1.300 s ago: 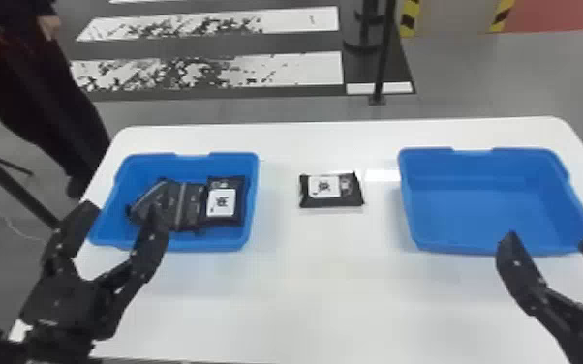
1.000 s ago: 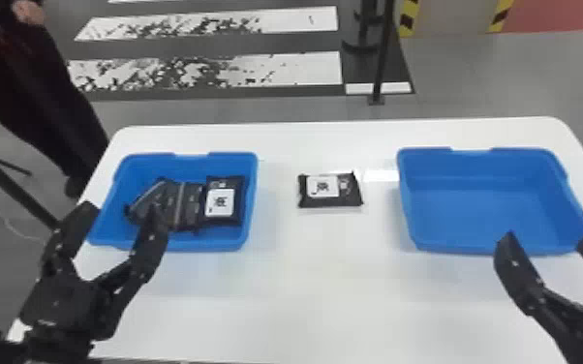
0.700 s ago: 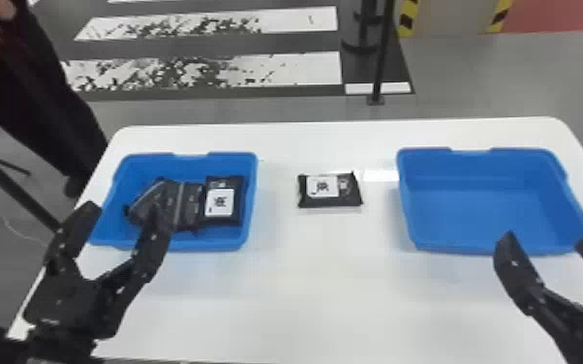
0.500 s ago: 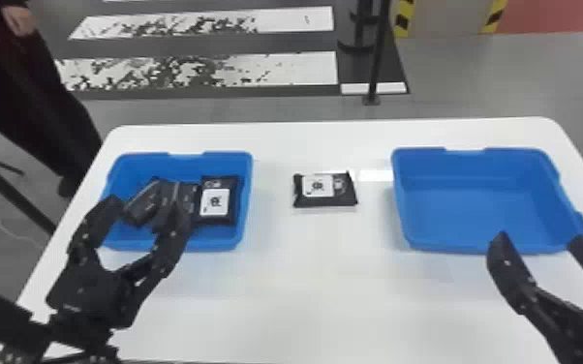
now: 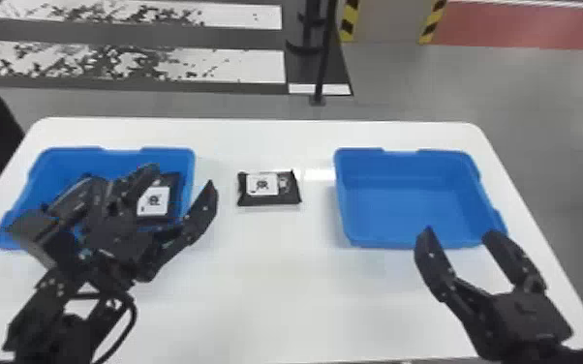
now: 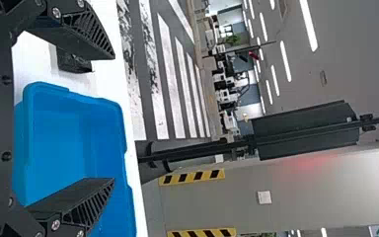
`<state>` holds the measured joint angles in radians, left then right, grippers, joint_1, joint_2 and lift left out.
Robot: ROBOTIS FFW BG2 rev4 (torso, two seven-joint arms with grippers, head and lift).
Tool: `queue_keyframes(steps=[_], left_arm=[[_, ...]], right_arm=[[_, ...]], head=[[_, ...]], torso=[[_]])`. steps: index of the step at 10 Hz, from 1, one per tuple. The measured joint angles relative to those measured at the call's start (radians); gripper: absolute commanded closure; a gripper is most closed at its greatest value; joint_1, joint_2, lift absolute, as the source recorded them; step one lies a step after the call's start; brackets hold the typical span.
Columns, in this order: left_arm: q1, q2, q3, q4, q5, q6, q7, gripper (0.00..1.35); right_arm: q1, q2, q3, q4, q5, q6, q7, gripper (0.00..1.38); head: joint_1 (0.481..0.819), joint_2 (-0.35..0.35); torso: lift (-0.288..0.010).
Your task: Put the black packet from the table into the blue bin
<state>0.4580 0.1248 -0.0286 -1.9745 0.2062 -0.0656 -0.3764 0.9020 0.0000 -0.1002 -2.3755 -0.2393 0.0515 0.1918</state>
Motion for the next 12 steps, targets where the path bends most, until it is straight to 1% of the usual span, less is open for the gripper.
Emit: queue_keyframes(steps=[2, 4, 6, 7, 8, 9, 12], left_arm=[[-0.137, -0.010, -0.055, 0.093, -0.123, 0.044, -0.044, 0.18], [-0.269, -0.024, -0.107, 0.210, -0.264, 0.064, -0.073, 0.18], [-0.380, -0.051, -0.139, 0.326, -0.422, 0.085, -0.113, 0.18], [-0.438, -0.064, -0.156, 0.394, -0.471, 0.098, -0.127, 0.18], [-0.498, -0.072, -0.194, 0.457, -0.494, 0.131, -0.132, 0.18], [-0.559, -0.074, -0.241, 0.521, -0.500, 0.173, -0.136, 0.18], [-0.687, -0.075, -0.342, 0.673, -0.511, 0.278, -0.144, 0.17]], right_arm=[[-0.009, 0.000, 0.005, 0.007, 0.002, 0.000, 0.001, 0.13], [-0.016, 0.000, 0.009, 0.014, 0.002, 0.000, 0.002, 0.13], [-0.022, 0.000, 0.011, 0.020, 0.002, 0.000, 0.002, 0.13], [-0.023, 0.000, 0.011, 0.021, 0.002, 0.000, 0.002, 0.13], [-0.025, 0.000, 0.011, 0.022, 0.000, 0.000, 0.002, 0.13], [-0.027, 0.000, 0.010, 0.024, 0.000, 0.000, 0.003, 0.13], [-0.037, 0.000, 0.010, 0.034, -0.002, 0.000, 0.007, 0.13]], head=[[0.695, -0.152], [0.695, -0.190], [0.695, -0.210], [0.695, -0.218], [0.695, -0.234], [0.695, -0.257], [0.695, -0.280]], torso=[[-0.110], [-0.110], [-0.110], [-0.110], [-0.110], [-0.110], [-0.110]])
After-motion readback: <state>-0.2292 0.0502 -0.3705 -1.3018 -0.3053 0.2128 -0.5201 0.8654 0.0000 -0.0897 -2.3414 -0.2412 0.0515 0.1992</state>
